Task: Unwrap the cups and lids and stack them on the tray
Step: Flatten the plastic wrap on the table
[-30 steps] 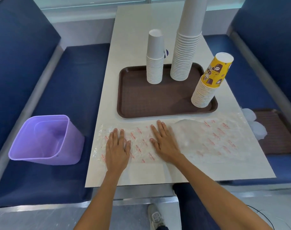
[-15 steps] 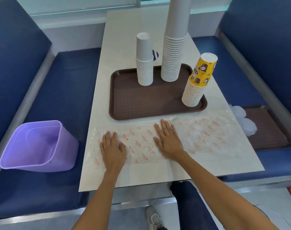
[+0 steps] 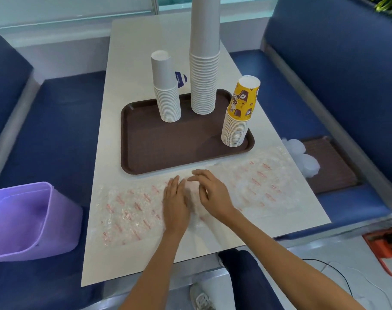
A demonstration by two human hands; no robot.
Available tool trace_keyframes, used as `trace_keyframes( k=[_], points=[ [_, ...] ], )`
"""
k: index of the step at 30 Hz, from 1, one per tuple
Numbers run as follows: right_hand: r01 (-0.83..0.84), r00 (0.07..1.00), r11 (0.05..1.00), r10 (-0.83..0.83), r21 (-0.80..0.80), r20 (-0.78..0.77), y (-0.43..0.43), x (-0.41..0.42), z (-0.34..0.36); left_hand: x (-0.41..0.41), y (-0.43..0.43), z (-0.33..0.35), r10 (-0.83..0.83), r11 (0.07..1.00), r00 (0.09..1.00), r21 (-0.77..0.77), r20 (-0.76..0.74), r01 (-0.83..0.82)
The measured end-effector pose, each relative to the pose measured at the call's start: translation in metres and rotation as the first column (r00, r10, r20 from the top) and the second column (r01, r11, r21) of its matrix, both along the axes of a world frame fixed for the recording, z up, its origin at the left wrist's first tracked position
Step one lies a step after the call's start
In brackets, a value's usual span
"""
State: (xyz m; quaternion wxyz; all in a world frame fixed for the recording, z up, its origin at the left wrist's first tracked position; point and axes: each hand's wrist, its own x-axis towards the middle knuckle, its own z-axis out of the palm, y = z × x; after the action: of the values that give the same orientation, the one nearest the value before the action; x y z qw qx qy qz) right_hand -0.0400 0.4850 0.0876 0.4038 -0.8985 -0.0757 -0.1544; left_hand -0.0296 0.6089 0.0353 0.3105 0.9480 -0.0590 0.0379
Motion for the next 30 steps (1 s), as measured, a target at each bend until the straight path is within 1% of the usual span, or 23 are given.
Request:
trace_keyframes(
  k=[1,3,4,5,6,8,9,10,11,12,14,16,18,21,24,26,28,30],
  points=[
    [0.039,0.996,0.999,-0.038,-0.021,0.084,-0.003,-0.002,0.006,0.000,0.000,0.000,0.002,1.000,1.000,0.029,0.004,-0.002],
    [0.184,0.963,0.982,-0.173,-0.036,0.206,-0.016,-0.005,0.014,0.000,-0.002,0.002,-0.003,0.997,0.999,0.082,0.035,0.000],
    [0.278,0.936,0.960,-0.264,-0.028,0.232,-0.027,-0.008,0.014,-0.001,-0.004,0.003,-0.014,0.995,0.999,0.104,0.053,0.009],
    [0.359,0.912,0.933,-0.349,-0.008,0.217,-0.037,-0.012,0.014,-0.001,-0.005,0.002,-0.019,0.992,0.997,0.123,0.069,0.010],
    [0.430,0.890,0.902,-0.429,0.027,0.155,-0.047,-0.016,0.013,-0.001,-0.005,0.002,-0.018,0.990,0.997,0.141,0.079,0.007],
    [0.555,0.832,0.825,-0.549,0.108,-0.079,-0.064,-0.029,0.008,-0.001,-0.008,0.001,0.008,0.987,0.996,0.160,0.088,-0.022],
    [0.603,0.794,0.785,-0.573,0.139,-0.204,-0.070,-0.035,0.007,-0.002,-0.012,0.002,0.026,0.987,0.996,0.155,0.088,-0.040],
    [0.634,0.762,0.757,-0.576,0.160,-0.294,-0.074,-0.040,0.005,-0.002,-0.016,0.004,0.038,0.989,0.995,0.141,0.094,-0.051],
    [0.644,0.747,0.747,-0.566,0.166,-0.348,-0.075,-0.043,0.003,-0.002,-0.022,0.005,0.041,0.992,0.994,0.116,0.101,-0.052],
    [0.636,0.749,0.754,-0.551,0.167,-0.368,-0.074,-0.045,0.002,-0.002,-0.028,0.007,0.036,0.996,0.994,0.082,0.100,-0.044],
    [0.621,0.766,0.757,-0.530,0.203,-0.364,-0.072,-0.046,0.000,-0.001,-0.041,0.015,-0.005,1.000,0.997,0.030,0.077,0.002],
    [0.616,0.781,0.740,-0.528,0.270,-0.334,-0.068,-0.043,-0.002,0.000,-0.048,0.017,-0.044,0.999,0.999,0.029,0.024,0.043],
    [0.599,0.799,0.729,-0.515,0.332,-0.310,-0.066,-0.038,0.000,-0.002,-0.050,0.013,-0.076,0.994,0.997,0.080,-0.025,0.078],
    [0.552,0.833,0.746,-0.502,0.373,-0.230,-0.073,-0.030,0.004,-0.006,-0.046,0.003,-0.116,0.967,0.993,0.225,-0.023,0.118],
    [0.546,0.834,0.771,-0.536,0.328,-0.129,-0.101,-0.025,0.006,-0.006,-0.046,0.005,-0.109,0.955,0.994,0.274,-0.032,0.114],
    [0.572,0.817,0.775,-0.569,0.270,-0.096,-0.126,-0.026,0.009,-0.007,-0.046,0.007,-0.109,0.949,0.994,0.295,-0.032,0.114],
    [0.595,0.803,0.783,-0.586,0.183,-0.104,-0.147,-0.031,0.013,-0.007,-0.046,0.007,-0.120,0.944,0.992,0.307,-0.029,0.123],
    [0.612,0.785,0.784,-0.588,0.102,-0.195,-0.159,-0.037,0.016,-0.007,-0.045,0.007,-0.131,0.939,0.991,0.315,-0.034,0.135]
  ],
)
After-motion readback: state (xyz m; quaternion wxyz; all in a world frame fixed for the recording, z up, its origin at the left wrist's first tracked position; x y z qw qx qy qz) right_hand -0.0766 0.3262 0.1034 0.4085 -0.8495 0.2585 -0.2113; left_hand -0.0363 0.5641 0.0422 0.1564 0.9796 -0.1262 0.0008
